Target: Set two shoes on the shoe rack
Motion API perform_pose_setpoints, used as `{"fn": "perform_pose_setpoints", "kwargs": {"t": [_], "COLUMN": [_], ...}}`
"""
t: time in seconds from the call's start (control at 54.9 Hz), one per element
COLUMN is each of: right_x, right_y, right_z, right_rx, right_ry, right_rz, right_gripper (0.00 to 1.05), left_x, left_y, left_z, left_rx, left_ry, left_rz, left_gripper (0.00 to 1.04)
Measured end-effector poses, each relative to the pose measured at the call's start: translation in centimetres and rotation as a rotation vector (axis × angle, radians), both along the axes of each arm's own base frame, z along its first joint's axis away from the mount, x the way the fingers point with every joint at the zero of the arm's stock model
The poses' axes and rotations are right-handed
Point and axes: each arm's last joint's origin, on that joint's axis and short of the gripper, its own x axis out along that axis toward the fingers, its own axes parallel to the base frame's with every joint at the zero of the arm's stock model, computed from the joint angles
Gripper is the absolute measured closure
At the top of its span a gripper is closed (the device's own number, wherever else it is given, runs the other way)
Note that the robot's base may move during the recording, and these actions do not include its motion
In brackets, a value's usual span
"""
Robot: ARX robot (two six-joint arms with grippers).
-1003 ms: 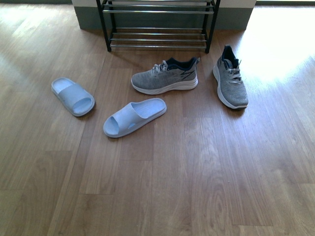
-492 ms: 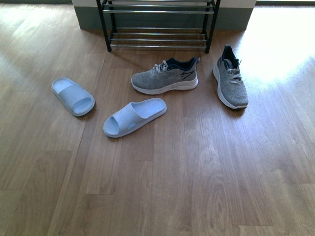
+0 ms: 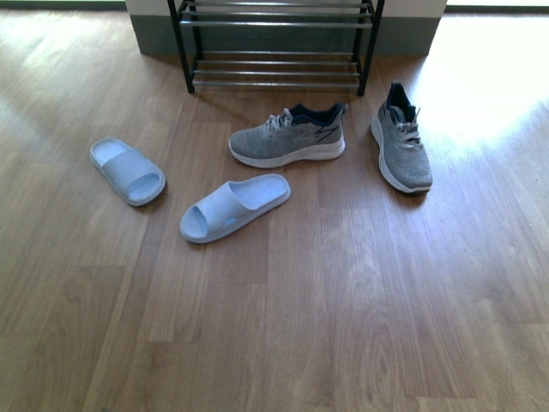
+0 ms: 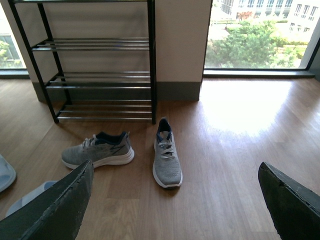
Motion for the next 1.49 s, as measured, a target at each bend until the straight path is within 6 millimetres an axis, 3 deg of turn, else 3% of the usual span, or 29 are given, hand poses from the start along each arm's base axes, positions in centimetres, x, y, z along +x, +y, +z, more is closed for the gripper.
{"fn": "perform_pose_setpoints", "kwargs": {"t": [1.495], "right_x": [0.02], "right_y": [0.0], "right_z": [-0.05], "right_rx": [0.0], "right_ry": [0.004], "right_rz": [0.0], "right_gripper": [0.09], "left_x": [0.0], "left_y": [0.0], "left_z": [0.0], "left_rx": [0.0], "left_ry": [0.0], "left_rz": [0.0], "left_gripper": [0.09]}}
